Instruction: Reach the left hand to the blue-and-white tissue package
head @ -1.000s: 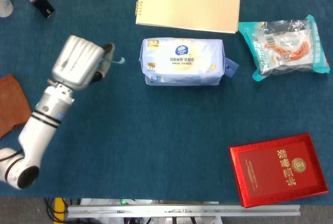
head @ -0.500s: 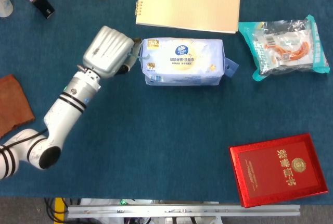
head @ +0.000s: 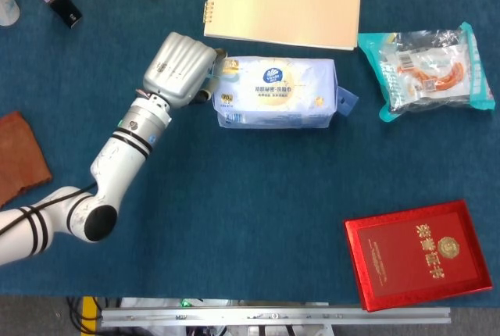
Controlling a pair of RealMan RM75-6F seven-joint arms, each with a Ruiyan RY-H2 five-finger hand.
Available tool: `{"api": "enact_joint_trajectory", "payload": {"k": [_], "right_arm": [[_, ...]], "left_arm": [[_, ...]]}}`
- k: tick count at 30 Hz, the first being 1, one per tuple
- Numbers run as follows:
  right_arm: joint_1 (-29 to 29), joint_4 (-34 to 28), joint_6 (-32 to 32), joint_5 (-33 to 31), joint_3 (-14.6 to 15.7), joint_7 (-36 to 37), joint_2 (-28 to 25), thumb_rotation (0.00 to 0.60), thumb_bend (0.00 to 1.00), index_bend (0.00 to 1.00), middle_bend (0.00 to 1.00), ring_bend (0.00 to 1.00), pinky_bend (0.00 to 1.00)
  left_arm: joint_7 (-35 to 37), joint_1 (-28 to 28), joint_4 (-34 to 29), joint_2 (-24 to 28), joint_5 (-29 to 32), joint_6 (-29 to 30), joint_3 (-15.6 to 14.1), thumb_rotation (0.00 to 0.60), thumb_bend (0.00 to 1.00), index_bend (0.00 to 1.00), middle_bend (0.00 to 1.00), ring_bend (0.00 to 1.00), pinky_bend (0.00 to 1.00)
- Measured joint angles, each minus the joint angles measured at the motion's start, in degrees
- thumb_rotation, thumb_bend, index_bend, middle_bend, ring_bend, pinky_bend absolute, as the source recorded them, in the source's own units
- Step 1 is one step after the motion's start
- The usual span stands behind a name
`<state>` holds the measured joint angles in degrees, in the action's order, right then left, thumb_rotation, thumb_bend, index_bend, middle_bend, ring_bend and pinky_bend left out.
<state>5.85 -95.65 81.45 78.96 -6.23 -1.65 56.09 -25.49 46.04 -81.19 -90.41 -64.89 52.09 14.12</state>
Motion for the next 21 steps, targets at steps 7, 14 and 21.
{"api": "enact_joint_trajectory", "payload": {"k": [7, 14, 21], "right_arm": [[-0.2, 0.4, 0.1, 0.0, 0.0, 0.8, -0.1, 0.600, 0.36, 0.38, 0.41, 0.27, 0.31], [-0.5, 0.7, 0.5, 0.1, -0.1, 1.3, -0.2, 0.600, 0.36, 0.38, 0.41, 0.27, 0.31], [-0.7, 0.9, 0.6, 0.2, -0.1, 1.5, -0.2, 0.600, 0.36, 0.38, 0.41, 0.27, 0.31]], "left_arm": [[-3.9, 1.3, -0.6, -0.6, 2.3, 0.2, -0.9, 0.600, 0.41, 0.50, 0.96, 0.93, 0.90], [-5.6, 1.9, -2.2, -0.3, 4.8, 0.9, -1.5, 0.600, 0.41, 0.46, 0.96, 0.93, 0.90], [-6.8, 1.9, -4.9, 1.1, 5.8, 1.7, -2.4, 0.600, 0.41, 0.45, 0.96, 0.93, 0.90]]}}
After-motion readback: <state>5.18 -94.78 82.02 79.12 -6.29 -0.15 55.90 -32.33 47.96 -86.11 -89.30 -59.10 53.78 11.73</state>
